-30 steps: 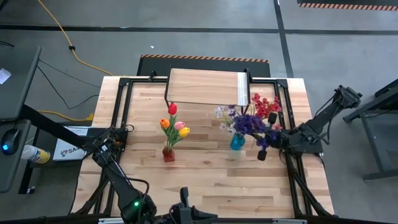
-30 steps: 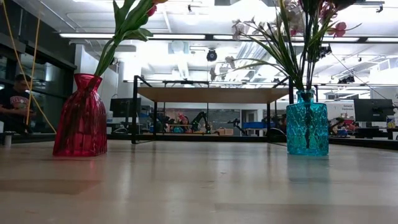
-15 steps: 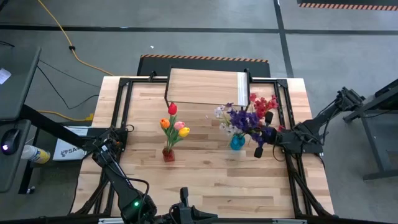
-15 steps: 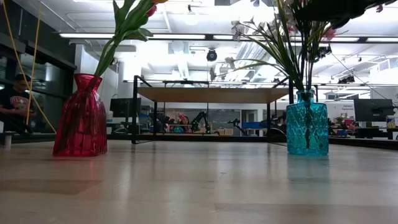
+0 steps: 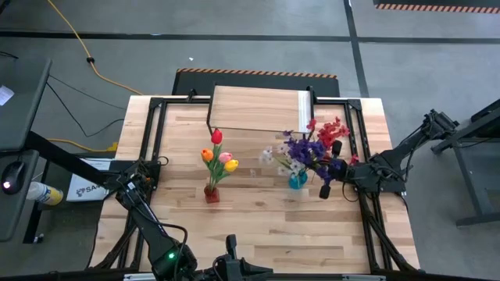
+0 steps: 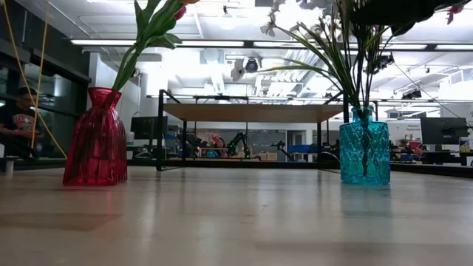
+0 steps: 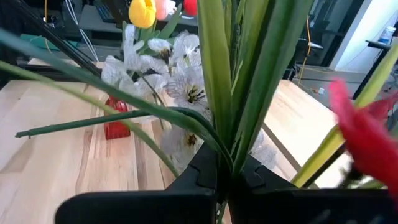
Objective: Pick and place flowers into a vace then onto a shelf
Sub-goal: Put the violet flowers into the blue vase
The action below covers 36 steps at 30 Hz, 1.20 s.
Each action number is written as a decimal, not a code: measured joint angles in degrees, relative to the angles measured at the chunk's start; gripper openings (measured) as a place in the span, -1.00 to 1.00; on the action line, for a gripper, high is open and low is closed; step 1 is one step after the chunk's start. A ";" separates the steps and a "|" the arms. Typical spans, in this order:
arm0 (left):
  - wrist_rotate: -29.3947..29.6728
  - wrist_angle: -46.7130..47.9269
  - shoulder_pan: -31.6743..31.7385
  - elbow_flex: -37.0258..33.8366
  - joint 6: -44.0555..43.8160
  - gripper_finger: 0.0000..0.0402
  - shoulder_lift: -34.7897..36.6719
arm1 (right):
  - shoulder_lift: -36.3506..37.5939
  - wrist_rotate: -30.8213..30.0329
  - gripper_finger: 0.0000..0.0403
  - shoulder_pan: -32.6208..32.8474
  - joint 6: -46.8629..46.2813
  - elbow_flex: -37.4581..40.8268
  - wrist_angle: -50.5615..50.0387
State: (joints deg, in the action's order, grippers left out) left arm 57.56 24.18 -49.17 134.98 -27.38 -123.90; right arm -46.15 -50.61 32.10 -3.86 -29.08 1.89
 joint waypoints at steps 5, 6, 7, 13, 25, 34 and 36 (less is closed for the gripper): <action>0.02 -0.02 0.00 0.00 0.00 -0.77 0.00 | 0.00 -0.09 -1.00 0.00 -0.61 0.00 -0.54; 0.02 -0.02 0.00 0.00 0.00 -0.77 0.00 | 0.00 -0.06 -1.00 0.00 -0.84 0.00 -0.71; 0.03 -0.03 0.00 0.00 0.00 -0.77 0.00 | 0.00 -0.01 -1.00 0.00 -1.38 0.00 -1.09; 0.07 -0.02 0.00 0.00 0.00 -0.77 0.00 | 0.00 0.00 -1.00 0.00 -6.32 -0.11 -6.18; 0.15 -0.02 0.00 0.00 0.02 -0.77 0.00 | 0.15 0.78 -1.00 0.00 -5.44 -0.11 -3.29; 0.15 0.10 0.01 0.00 0.02 -0.77 0.00 | 0.15 4.05 -1.00 0.01 -5.15 -0.11 -1.22; 0.15 0.47 0.02 0.00 0.02 -0.77 0.00 | 0.15 4.13 -1.00 0.00 -5.17 -0.11 -1.21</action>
State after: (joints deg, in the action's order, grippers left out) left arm 57.71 24.65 -49.15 134.98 -27.35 -123.90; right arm -46.00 -46.48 32.10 -9.04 -29.19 0.68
